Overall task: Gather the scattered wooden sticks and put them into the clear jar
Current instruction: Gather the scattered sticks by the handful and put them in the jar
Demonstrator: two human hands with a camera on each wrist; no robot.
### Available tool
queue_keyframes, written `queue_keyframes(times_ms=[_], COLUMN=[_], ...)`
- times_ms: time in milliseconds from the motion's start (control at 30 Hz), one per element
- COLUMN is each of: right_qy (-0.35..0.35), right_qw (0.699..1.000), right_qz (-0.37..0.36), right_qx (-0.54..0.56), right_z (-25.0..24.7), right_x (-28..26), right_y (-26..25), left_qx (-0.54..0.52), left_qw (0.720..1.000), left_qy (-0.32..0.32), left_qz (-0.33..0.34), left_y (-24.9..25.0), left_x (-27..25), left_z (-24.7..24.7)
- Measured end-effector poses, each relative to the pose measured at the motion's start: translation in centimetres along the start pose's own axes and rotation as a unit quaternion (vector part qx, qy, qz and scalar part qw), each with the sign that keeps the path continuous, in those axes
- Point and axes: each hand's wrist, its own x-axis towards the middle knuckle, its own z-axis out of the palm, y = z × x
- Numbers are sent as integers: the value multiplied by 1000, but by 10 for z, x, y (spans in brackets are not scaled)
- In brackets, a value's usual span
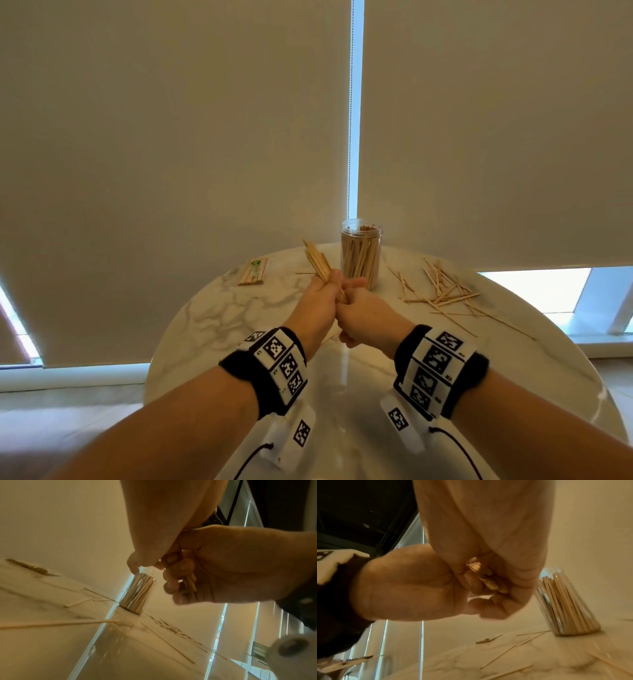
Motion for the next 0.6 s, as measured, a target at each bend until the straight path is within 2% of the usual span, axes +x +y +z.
queue_keyframes(times_ms=[100, 167, 300, 367, 533, 600], right_qy=[59, 66, 46, 38, 44, 35], right_qw=[994, 989, 983, 978, 960, 956], right_qz=[-65, -88, -23, -25, -91, -73], right_qx=[-70, -97, -178, -203, -260, -281], right_z=[-5, -8, -12, -10, -9, -11], right_x=[2, 2, 1, 2, 5, 7], right_y=[4, 10, 21, 21, 15, 22], left_qx=[-37, -46, -139, -149, 13, 101], left_qw=[998, 998, 985, 983, 995, 987], left_qy=[-17, 5, 101, 97, 2, -24], left_qz=[-42, -36, -19, -39, -101, -122], left_y=[-3, 1, 21, 30, 26, 23], left_x=[1, 7, 23, 25, 21, 20], left_z=[3, 2, -14, -17, -7, -11])
